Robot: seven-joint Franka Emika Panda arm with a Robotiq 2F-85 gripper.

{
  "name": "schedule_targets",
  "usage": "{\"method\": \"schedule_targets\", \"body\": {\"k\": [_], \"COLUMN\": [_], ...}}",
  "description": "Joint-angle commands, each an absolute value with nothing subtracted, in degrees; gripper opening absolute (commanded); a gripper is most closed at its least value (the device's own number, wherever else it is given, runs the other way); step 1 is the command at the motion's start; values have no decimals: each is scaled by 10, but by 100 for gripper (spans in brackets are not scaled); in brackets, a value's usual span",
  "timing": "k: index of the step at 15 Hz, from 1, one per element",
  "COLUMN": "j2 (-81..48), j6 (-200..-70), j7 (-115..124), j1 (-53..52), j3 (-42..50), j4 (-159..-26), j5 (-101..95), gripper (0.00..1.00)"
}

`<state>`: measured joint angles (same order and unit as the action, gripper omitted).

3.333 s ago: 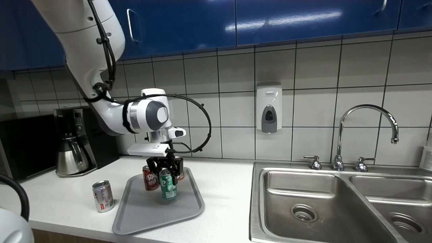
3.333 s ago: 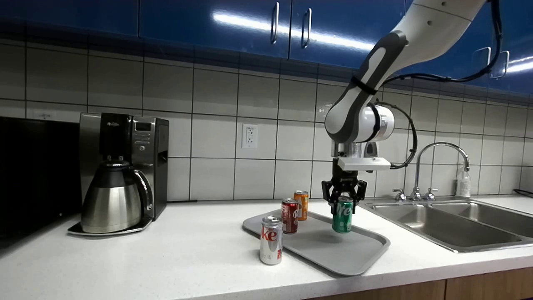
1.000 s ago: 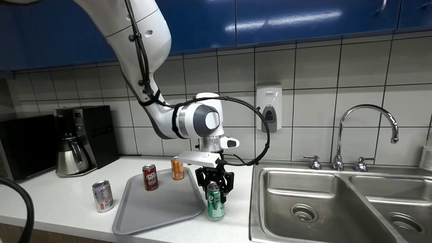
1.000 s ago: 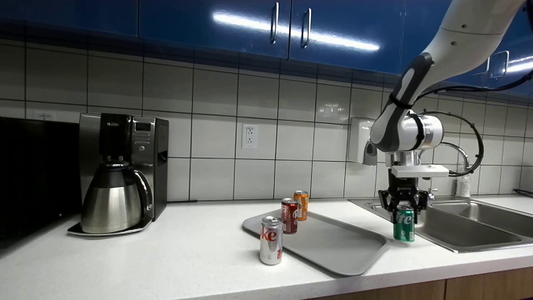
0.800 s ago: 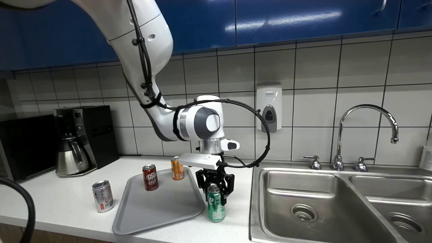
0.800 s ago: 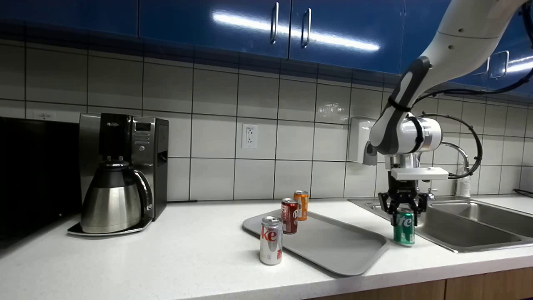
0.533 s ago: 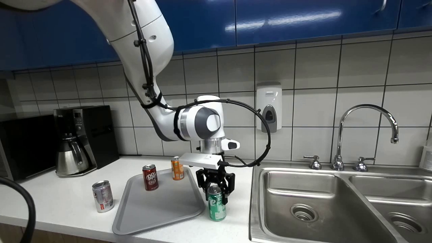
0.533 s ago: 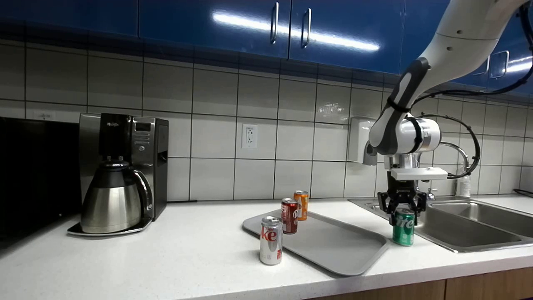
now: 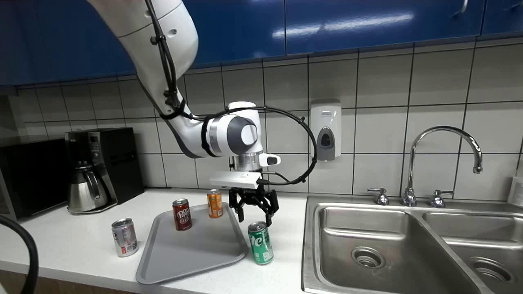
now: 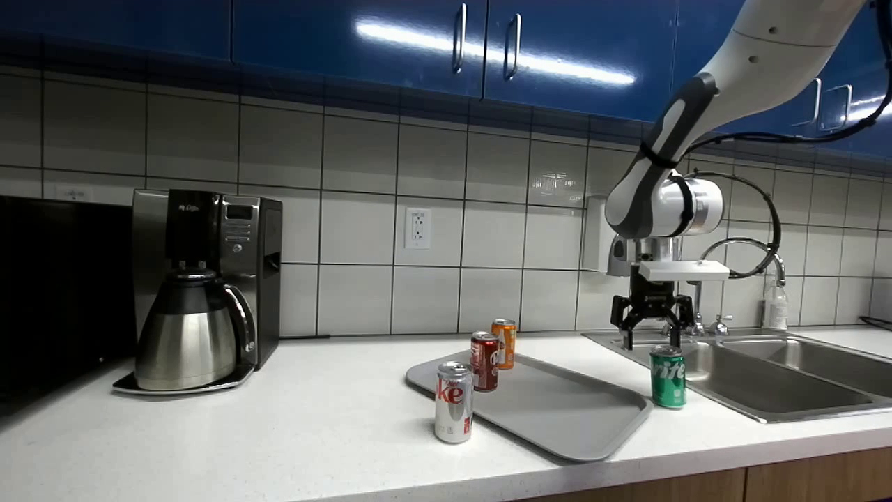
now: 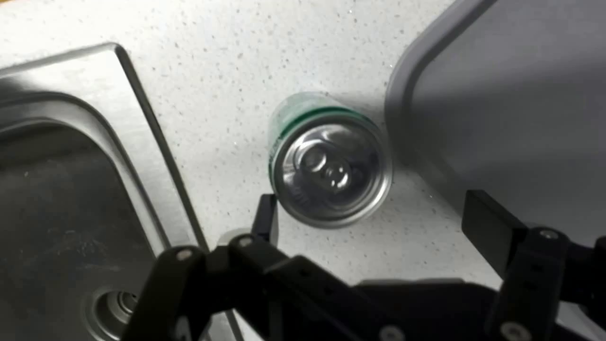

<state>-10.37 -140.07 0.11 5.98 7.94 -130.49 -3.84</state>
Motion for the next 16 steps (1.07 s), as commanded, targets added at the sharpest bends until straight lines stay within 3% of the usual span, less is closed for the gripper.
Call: {"method": "schedule_targets", "body": {"k": [1, 16], "j2": [-60, -112], "j6": [-1381, -1375], "j7": [-22, -25], "j1": [53, 15], "j3": [62, 14], "j4": [-1298, -1197], "j5": [-34, 0], "gripper": [100, 100]}}
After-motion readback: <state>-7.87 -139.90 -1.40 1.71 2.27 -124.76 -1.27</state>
